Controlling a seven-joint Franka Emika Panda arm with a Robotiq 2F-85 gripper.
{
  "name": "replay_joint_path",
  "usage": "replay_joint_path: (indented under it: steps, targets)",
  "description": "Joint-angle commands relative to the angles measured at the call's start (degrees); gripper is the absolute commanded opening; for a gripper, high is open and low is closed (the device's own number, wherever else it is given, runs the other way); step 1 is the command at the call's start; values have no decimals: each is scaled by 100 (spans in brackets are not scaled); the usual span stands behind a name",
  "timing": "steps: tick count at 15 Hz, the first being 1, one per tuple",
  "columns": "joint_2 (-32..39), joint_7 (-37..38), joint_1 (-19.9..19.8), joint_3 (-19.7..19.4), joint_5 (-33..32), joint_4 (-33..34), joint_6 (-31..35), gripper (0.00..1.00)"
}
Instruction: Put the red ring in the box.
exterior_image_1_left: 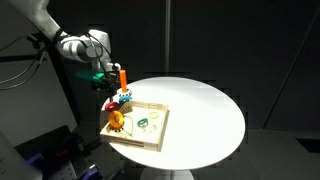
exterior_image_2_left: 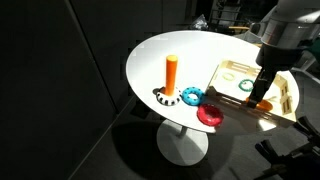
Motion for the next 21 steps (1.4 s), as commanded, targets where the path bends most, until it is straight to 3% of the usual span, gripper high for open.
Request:
replay_joint_path:
  steps: [1,9,21]
  targets:
    - [272,283,29,20,-369,40,213,100]
    - [851,558,73,-32,-867,343,555,100]
    - [1593,403,67,-42,-742,965,845,100]
